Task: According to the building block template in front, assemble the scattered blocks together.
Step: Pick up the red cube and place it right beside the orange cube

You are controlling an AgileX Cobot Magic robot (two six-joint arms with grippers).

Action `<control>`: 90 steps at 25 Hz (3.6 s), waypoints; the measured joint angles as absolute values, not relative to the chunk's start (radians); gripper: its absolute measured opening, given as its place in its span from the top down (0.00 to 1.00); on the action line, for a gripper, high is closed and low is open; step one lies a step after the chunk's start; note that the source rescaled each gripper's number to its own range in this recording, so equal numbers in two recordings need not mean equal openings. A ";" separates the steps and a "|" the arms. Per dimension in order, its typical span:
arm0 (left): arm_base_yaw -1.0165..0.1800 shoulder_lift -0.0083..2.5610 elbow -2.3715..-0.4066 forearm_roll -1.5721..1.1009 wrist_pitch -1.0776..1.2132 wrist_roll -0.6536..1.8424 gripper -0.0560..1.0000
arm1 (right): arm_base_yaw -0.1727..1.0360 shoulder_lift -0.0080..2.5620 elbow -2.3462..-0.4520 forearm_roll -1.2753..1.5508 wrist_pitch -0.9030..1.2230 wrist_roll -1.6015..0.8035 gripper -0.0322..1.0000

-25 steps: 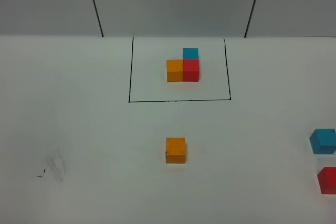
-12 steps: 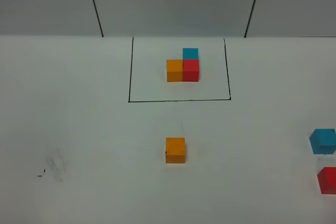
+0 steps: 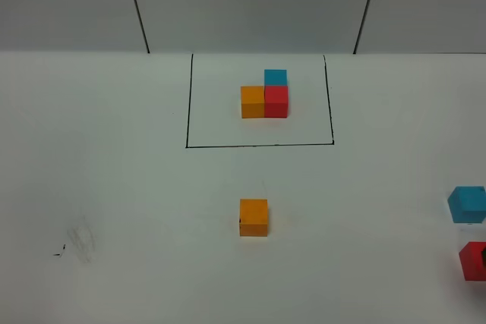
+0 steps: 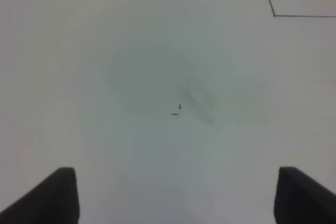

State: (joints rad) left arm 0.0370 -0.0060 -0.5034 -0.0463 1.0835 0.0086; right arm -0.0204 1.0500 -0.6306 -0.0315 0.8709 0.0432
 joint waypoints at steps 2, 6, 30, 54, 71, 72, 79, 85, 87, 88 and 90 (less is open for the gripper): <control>0.037 -0.006 -0.503 -0.046 1.084 0.009 0.34 | -0.020 1.115 -0.634 -0.036 0.836 0.042 0.07; 0.037 -0.006 -0.503 -0.046 1.084 0.009 0.34 | -0.020 1.207 -0.635 -0.036 0.755 0.042 0.07; 0.037 -0.006 -0.503 -0.046 1.084 0.009 0.34 | -0.020 1.540 -0.636 -0.038 0.570 0.033 0.11; 0.037 -0.006 -0.503 -0.046 1.084 0.009 0.34 | -0.020 1.652 -0.637 -0.040 0.491 0.035 0.38; 0.037 -0.006 -0.503 -0.046 1.084 0.009 0.34 | -0.020 1.652 -0.637 -0.043 0.489 0.035 0.78; 0.037 -0.006 -0.503 -0.046 1.084 0.010 0.34 | -0.020 1.652 -0.637 -0.044 0.489 0.035 0.78; 0.037 -0.006 -0.503 -0.046 1.084 0.010 0.34 | 0.012 1.576 -0.714 -0.058 0.610 -0.031 0.78; 0.037 -0.006 -0.503 -0.046 1.083 0.010 0.34 | 0.110 1.555 -0.837 -0.061 0.746 -0.261 0.78; 0.037 -0.006 -0.503 -0.046 1.083 0.010 0.34 | 0.147 1.557 -0.873 -0.061 0.766 -0.329 0.78; 0.037 -0.006 -0.503 -0.046 1.083 0.010 0.34 | 0.166 1.561 -0.893 -0.059 0.775 -0.364 0.78; 0.037 -0.006 -0.503 -0.046 1.083 0.010 0.34 | 0.200 1.575 -0.935 -0.052 0.796 -0.419 0.78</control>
